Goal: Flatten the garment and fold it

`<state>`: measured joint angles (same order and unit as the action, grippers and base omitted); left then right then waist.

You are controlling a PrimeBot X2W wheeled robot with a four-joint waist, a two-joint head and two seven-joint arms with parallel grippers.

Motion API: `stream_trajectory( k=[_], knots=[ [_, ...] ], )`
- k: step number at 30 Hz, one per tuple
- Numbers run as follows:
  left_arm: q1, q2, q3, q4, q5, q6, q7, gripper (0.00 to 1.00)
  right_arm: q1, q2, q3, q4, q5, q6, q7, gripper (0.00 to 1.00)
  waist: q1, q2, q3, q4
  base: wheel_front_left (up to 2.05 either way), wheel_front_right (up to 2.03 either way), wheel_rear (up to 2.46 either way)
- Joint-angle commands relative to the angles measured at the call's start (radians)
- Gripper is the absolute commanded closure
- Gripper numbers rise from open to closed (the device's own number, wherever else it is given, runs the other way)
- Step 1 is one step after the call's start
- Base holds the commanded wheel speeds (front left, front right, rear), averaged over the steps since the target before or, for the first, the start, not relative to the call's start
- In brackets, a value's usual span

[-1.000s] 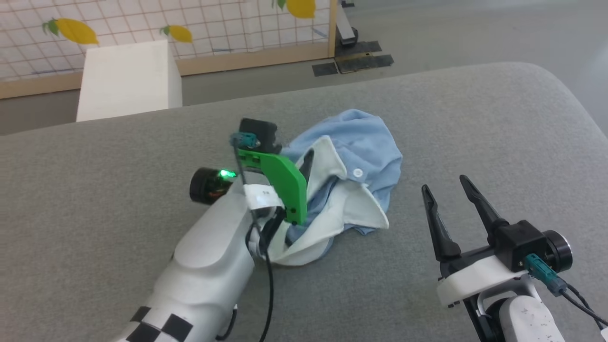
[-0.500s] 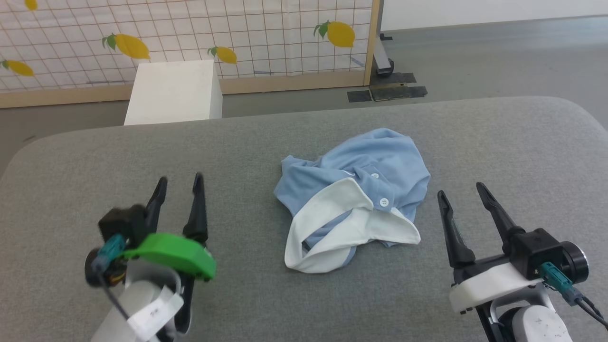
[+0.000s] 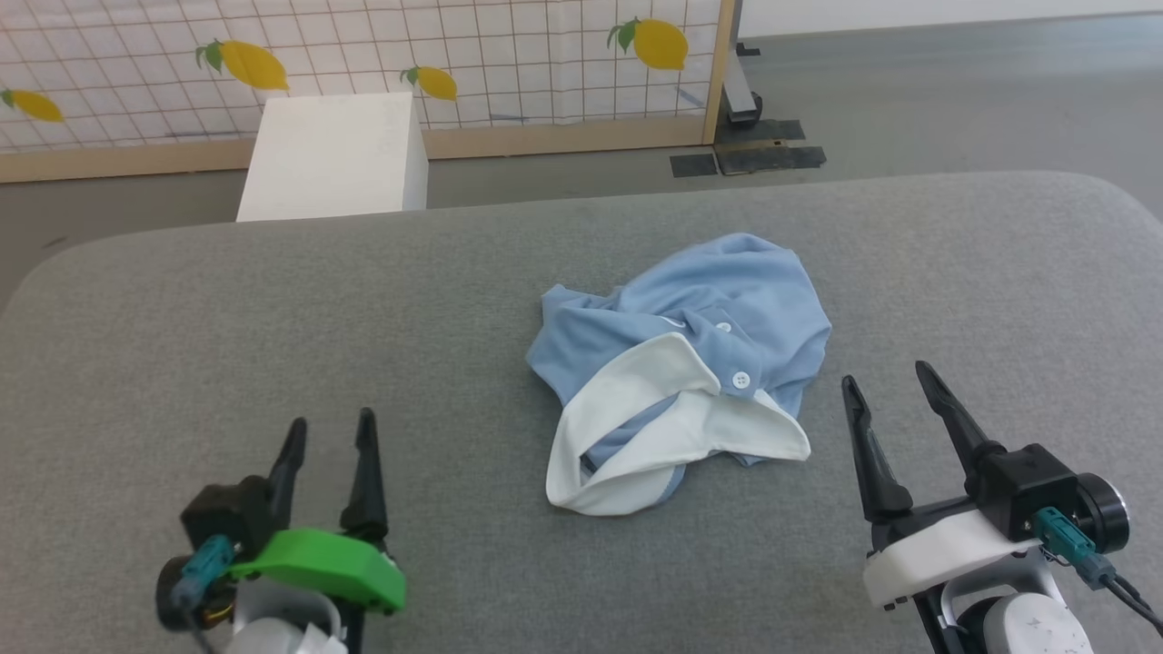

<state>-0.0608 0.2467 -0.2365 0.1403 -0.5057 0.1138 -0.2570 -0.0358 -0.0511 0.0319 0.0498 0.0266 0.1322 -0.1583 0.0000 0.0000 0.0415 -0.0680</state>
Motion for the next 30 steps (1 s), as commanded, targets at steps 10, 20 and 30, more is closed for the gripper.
stream_trajectory(
  k=[10, 20, 30],
  knots=[
    [-0.304, -0.11, -0.066, 0.277, -0.005, -0.01, 0.137, 0.0, -0.025, 0.001, 0.025, 0.012, 0.018, -0.002, -0.013, 0.0, 0.0, 0.0, 0.059, -0.083, 0.0, 0.0, 0.0],
    [-0.521, -0.172, -0.099, 0.578, -0.082, 0.0, 0.4, 0.0, -0.054, 0.001, 0.051, 0.042, 0.034, -0.002, -0.032, 0.0, 0.0, 0.0, 0.105, -0.155, 0.0, 0.0, 0.0],
    [-0.588, -0.19, -0.172, 0.738, -0.128, -0.023, 0.661, 1.0, -0.063, 0.001, 0.062, 0.063, 0.035, -0.002, -0.041, 0.0, 0.0, 0.0, 0.098, -0.158, 0.0, 0.0, 0.0]
  ],
)
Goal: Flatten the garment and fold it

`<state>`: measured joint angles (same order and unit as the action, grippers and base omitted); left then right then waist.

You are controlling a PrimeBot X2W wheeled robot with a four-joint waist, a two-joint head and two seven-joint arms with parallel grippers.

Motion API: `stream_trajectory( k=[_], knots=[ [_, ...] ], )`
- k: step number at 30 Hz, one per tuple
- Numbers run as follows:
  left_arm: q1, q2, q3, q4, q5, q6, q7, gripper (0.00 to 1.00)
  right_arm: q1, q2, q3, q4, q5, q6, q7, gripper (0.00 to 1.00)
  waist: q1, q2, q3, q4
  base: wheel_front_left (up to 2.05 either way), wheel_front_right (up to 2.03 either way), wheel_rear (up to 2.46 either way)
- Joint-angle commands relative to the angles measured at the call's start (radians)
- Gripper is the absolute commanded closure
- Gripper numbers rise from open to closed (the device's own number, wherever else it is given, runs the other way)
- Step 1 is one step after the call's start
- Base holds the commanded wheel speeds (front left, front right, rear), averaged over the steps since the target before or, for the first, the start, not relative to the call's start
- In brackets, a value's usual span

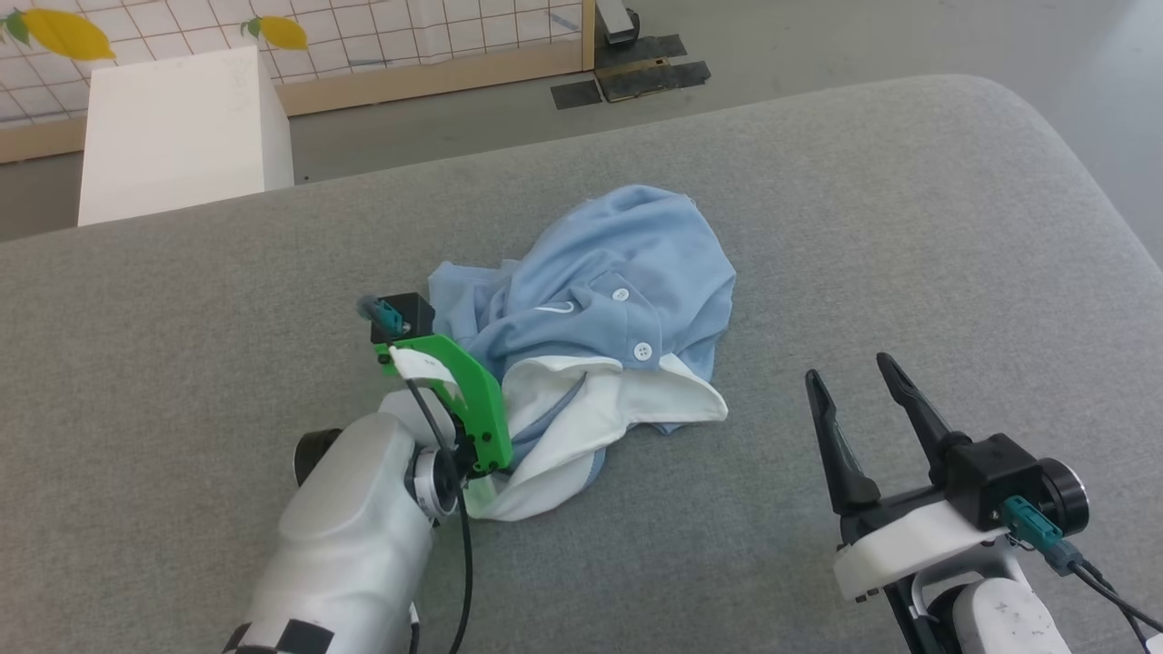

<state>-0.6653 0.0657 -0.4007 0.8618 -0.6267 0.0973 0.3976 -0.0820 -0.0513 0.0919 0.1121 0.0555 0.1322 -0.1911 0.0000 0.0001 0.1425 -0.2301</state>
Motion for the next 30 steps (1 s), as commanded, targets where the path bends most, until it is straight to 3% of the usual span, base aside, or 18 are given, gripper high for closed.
stream_trajectory(
  k=[1, 8, 14, 20, 27, 28, 30],
  knots=[
    [0.015, -0.008, -0.012, 0.013, 0.0, -0.003, -0.012, 1.0, -0.017, 0.001, 0.003, 0.002, 0.006, -0.002, -0.008, 0.0, 0.0, -0.0001, -0.006, 0.008, 0.0, 0.0, 0.0],
    [0.042, 0.024, 0.04, -0.063, 0.048, 0.061, -0.384, 1.0, -0.01, 0.001, -0.004, -0.002, 0.002, -0.002, -0.005, 0.0, 0.0, -0.0001, -0.03, 0.052, 0.0, 0.0, 0.0],
    [0.144, 0.069, 0.095, -0.147, 0.048, 0.109, -0.554, 1.0, 0.001, 0.001, -0.012, -0.016, -0.003, -0.002, 0.002, 0.0, 0.0, -0.0001, -0.047, 0.1, 0.0, 0.0, 0.0],
    [0.333, 0.15, 0.15, -0.292, 0.035, 0.193, -0.563, 1.0, 0.012, 0.001, -0.016, -0.035, -0.007, -0.002, 0.015, 0.0, 0.0, -0.0001, -0.053, 0.146, 0.0, 0.0, 0.0],
    [0.566, 0.215, 0.171, -0.495, 0.018, 0.318, -0.414, 1.0, 0.027, 0.001, -0.022, -0.049, -0.008, -0.002, 0.048, 0.0, 0.0, -0.0001, -0.055, 0.194, 0.0, 0.0, 0.0],
    [0.586, 0.219, 0.177, -0.529, 0.01, 0.321, -0.404, 0.72, 0.028, 0.001, -0.021, -0.051, -0.009, -0.002, 0.056, 0.0, 0.0, -0.0001, -0.055, 0.201, 0.0, 0.0, 0.0],
    [0.604, 0.223, 0.181, -0.598, 0.009, 0.308, -0.433, 0.0, 0.026, 0.001, -0.016, -0.054, -0.01, -0.002, 0.071, 0.0, 0.0, -0.0001, -0.054, 0.214, 0.0, 0.0, 0.0]
  ],
)
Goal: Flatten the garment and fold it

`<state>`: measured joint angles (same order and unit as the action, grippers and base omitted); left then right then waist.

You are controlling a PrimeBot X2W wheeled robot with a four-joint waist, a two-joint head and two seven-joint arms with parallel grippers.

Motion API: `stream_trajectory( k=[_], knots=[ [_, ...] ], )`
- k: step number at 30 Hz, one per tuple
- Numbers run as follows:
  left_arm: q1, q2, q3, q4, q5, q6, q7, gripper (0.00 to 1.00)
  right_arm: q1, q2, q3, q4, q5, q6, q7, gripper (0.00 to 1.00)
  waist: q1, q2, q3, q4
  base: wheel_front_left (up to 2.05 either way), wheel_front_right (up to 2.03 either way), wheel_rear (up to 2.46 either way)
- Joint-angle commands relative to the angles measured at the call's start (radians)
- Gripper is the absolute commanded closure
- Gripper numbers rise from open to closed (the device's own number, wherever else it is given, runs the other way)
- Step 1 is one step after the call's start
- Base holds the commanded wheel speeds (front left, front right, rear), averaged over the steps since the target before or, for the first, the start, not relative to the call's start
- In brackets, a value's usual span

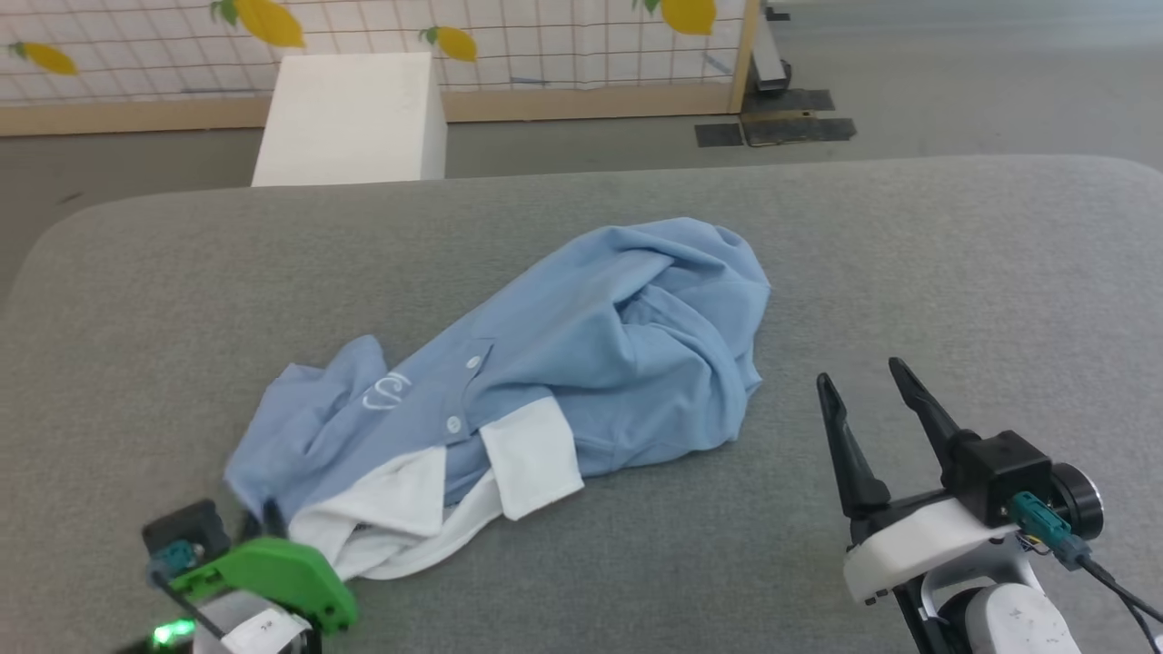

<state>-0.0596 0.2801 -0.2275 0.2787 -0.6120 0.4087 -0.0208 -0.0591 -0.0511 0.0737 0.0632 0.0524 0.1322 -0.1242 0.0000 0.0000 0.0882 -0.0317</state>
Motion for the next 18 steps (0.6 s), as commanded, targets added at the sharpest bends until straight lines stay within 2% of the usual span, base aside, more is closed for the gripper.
stream_trajectory(
  k=[1, 4, 7, 10, 14, 18],
  knots=[
    [0.0, 0.004, 0.015, -0.048, -0.01, -0.014, -0.045, 0.0, 0.001, 0.001, 0.007, -0.006, -0.008, -0.002, 0.011, 0.0, 0.0, 0.0, 0.0, 0.021, 0.0, 0.0, 0.0],
    [-0.001, -0.014, 0.034, -0.132, -0.002, -0.048, -0.17, 0.0, -0.014, 0.001, 0.027, -0.002, -0.015, -0.002, 0.046, 0.0, 0.0, 0.0, 0.006, 0.041, 0.0, 0.0, 0.0],
    [-0.014, -0.025, 0.043, -0.171, 0.038, -0.082, -0.228, 0.0, -0.047, 0.001, 0.042, 0.036, -0.016, -0.002, 0.137, 0.0, 0.0, 0.0, 0.022, 0.059, 0.0, 0.0, 0.0],
    [-0.029, -0.047, 0.051, -0.205, 0.097, -0.107, -0.239, 0.0, -0.088, 0.001, 0.056, 0.085, -0.02, -0.002, 0.243, 0.0, 0.0, 0.0, 0.045, 0.078, 0.0, 0.0, 0.0],
    [-0.04, -0.11, 0.081, -0.266, 0.197, -0.15, -0.24, 0.0, -0.151, 0.001, 0.051, 0.146, -0.015, -0.002, 0.374, 0.0, 0.0, 0.0, 0.084, 0.108, 0.0, 0.0, 0.0],
    [-0.051, -0.166, 0.104, -0.262, 0.257, -0.212, -0.241, 0.0, -0.208, 0.001, 0.044, 0.217, -0.038, -0.002, 0.51, 0.0, 0.0, 0.0, 0.126, 0.139, 0.0, 0.0, 0.0]
  ],
)
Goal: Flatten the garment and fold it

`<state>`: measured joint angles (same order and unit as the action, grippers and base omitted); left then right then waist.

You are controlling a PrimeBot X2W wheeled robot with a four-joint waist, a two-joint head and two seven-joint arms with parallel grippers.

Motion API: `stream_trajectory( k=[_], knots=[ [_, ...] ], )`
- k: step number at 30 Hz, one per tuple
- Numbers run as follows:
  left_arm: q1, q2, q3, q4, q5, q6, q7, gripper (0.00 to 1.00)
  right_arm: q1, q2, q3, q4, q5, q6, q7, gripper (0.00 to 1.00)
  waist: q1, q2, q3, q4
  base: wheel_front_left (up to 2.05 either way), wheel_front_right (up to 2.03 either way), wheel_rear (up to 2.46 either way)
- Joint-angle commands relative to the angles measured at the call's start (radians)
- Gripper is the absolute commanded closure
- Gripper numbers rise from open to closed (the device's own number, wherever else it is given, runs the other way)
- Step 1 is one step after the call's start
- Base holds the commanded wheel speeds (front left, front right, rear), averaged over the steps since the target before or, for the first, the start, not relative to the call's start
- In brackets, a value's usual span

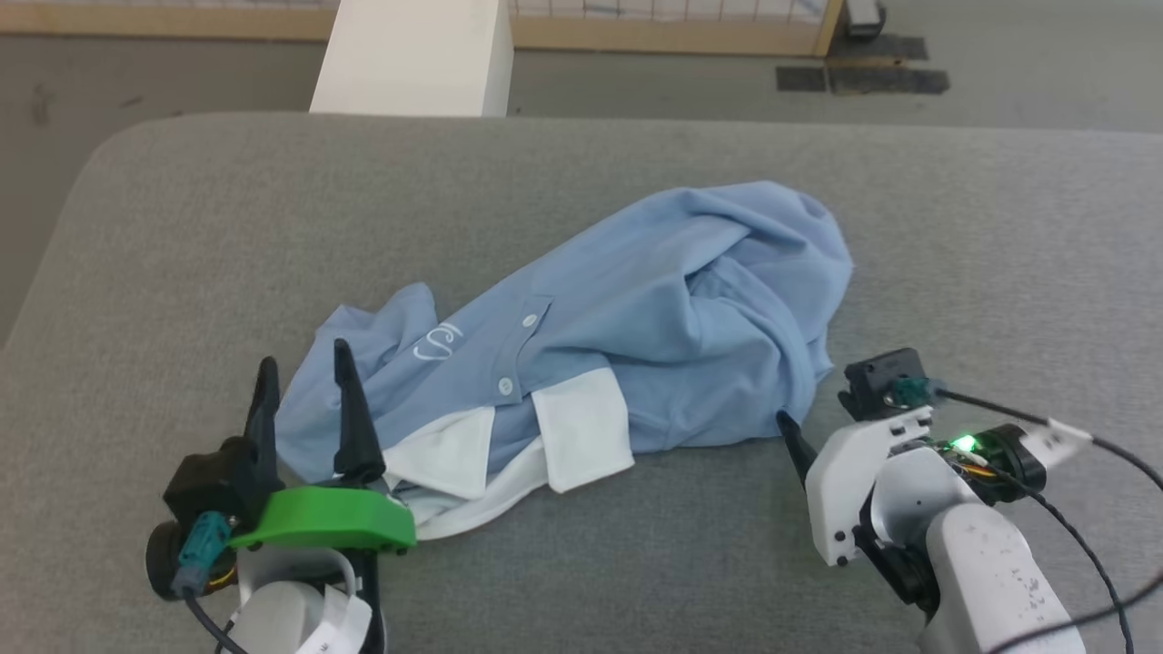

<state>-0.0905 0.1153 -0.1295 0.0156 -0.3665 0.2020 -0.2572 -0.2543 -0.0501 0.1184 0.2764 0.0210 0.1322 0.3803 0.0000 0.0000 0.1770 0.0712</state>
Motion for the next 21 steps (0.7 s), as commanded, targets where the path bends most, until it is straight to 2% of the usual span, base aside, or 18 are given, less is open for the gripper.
stream_trajectory(
  k=[1, 2, 5, 6, 7, 8, 11, 17, 21],
  knots=[
    [-0.025, -0.015, 0.01, 0.002, 0.025, -0.02, -0.004, 0.0, -0.025, 0.0, -0.005, 0.024, -0.017, -0.002, 0.045, 0.0, 0.0, 0.0, 0.048, 0.046, 0.0, 0.0, 0.0],
    [-0.03, -0.041, 0.024, -0.001, 0.049, -0.046, -0.004, 0.0, -0.052, 0.0, 0.004, 0.054, -0.028, -0.002, 0.117, 0.0, 0.0, 0.0, 0.07, 0.066, 0.0, 0.0, 0.0],
    [-0.033, -0.055, 0.043, 0.004, 0.064, -0.067, -0.004, 0.0, -0.073, -0.003, 0.03, 0.073, -0.028, -0.002, 0.173, 0.0, 0.0, 0.0, 0.083, 0.078, 0.0, 0.0, 0.0],
    [-0.033, -0.058, 0.049, 0.005, 0.066, -0.071, -0.004, 0.0, -0.076, -0.004, 0.037, 0.078, -0.023, -0.002, 0.192, 0.12, 0.0, 0.0, 0.085, 0.08, 0.0, 0.0, 0.0],
    [-0.033, -0.06, 0.055, 0.007, 0.069, -0.076, -0.004, 0.0, -0.078, -0.007, 0.047, 0.083, -0.015, -0.002, 0.215, 0.64, 0.0, 0.0, 0.086, 0.082, 0.0, 0.0, 0.0],
    [-0.032, -0.061, 0.059, 0.009, 0.07, -0.079, -0.004, 0.0, -0.078, -0.012, 0.055, 0.083, -0.008, -0.002, 0.23, 1.0, 0.0, 0.0, 0.086, 0.082, 0.0, 0.0, 0.0],
    [-0.026, -0.064, 0.077, 0.016, 0.075, -0.086, -0.004, 0.0, -0.072, -0.022, 0.042, 0.052, -0.001, -0.002, 0.212, 1.0, 0.0, 0.0, 0.071, 0.077, 0.0, 0.0, 0.0],
    [-0.002, -0.065, 0.083, 0.03, 0.073, -0.084, -0.004, 0.0, -0.015, -0.009, -0.081, -0.07, -0.015, -0.002, -0.042, 1.0, 0.0, 0.0, 0.011, 0.047, 0.0, 0.0, 0.0],
    [0.018, -0.065, 0.091, 0.037, 0.082, -0.09, -0.004, 0.0, 0.053, -0.003, -0.182, -0.145, -0.012, -0.002, -0.114, 1.0, 0.0, 0.0, -0.035, 0.017, 0.0, 0.0, 0.0]
  ],
)
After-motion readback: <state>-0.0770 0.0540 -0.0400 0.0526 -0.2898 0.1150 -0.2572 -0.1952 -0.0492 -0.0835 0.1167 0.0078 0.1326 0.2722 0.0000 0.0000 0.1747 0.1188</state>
